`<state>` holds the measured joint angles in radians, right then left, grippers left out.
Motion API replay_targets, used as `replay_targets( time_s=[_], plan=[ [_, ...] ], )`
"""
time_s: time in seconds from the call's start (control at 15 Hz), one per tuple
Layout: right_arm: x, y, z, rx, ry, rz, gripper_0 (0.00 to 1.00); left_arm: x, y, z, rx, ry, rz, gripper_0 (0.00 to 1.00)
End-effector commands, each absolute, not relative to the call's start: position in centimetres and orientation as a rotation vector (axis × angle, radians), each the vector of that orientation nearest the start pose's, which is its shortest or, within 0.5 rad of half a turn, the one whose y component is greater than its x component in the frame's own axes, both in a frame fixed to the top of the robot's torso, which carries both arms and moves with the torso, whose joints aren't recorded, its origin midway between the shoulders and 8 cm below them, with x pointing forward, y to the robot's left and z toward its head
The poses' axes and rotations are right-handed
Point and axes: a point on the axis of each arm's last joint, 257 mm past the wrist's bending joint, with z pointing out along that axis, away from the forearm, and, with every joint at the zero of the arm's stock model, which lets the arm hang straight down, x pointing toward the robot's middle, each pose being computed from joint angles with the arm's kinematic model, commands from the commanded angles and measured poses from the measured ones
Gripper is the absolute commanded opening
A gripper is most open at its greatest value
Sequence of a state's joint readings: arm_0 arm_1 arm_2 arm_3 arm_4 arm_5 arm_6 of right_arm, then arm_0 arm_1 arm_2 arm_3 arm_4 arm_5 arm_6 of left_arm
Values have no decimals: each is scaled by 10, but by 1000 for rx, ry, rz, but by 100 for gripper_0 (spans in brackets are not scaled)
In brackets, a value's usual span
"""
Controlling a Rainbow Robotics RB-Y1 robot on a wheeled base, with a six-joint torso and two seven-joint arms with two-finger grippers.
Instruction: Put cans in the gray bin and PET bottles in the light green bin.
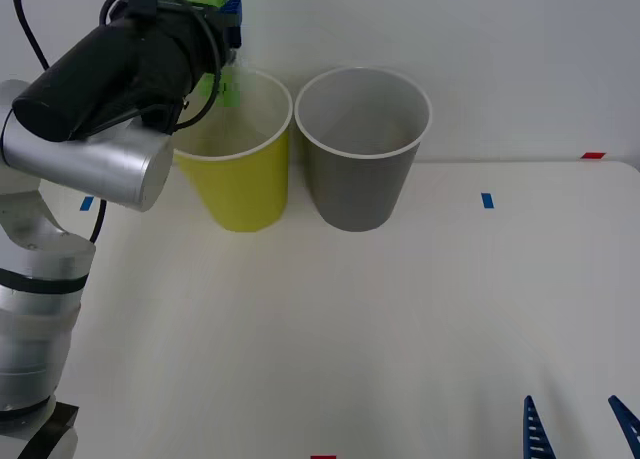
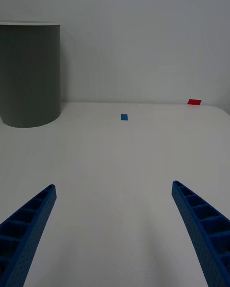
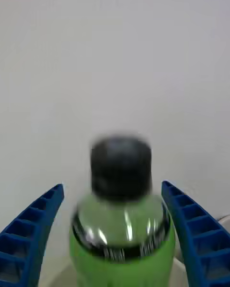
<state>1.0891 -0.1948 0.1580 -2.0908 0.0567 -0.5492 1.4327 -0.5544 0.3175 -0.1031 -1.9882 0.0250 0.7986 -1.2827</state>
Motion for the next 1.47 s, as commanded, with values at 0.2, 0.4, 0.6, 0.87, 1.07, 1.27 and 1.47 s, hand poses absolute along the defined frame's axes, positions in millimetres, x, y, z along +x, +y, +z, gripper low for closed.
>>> replay_targets(
  time_s=[0.2, 0.4, 0.6, 0.87, 1.07, 1.27, 1.47],
  plan=[
    [232, -270, -236, -12, 1569, -63, 84, 551, 167, 95, 158, 1447, -17, 100],
    [232, -270, -236, -12, 1569, -63, 83, 510, 184, 83, 126, 1423, -18, 100],
    [232, -270, -236, -12, 1569, -63, 83, 472, 199, 56, 113, 1450, 2, 100],
    [232, -270, -236, -12, 1569, -63, 84, 441, 206, 5, 153, 1530, 53, 100],
    [232, -270, -236, -12, 1569, -63, 84, 430, 216, -25, 153, 1564, 61, 100],
    [232, -270, -236, -12, 1569, -63, 83, 417, 222, -51, 103, 1601, 28, 100],
    [232, -270, -236, -12, 1569, -63, 83, 400, 212, -85, 31, 1659, -48, 100]
  ],
)
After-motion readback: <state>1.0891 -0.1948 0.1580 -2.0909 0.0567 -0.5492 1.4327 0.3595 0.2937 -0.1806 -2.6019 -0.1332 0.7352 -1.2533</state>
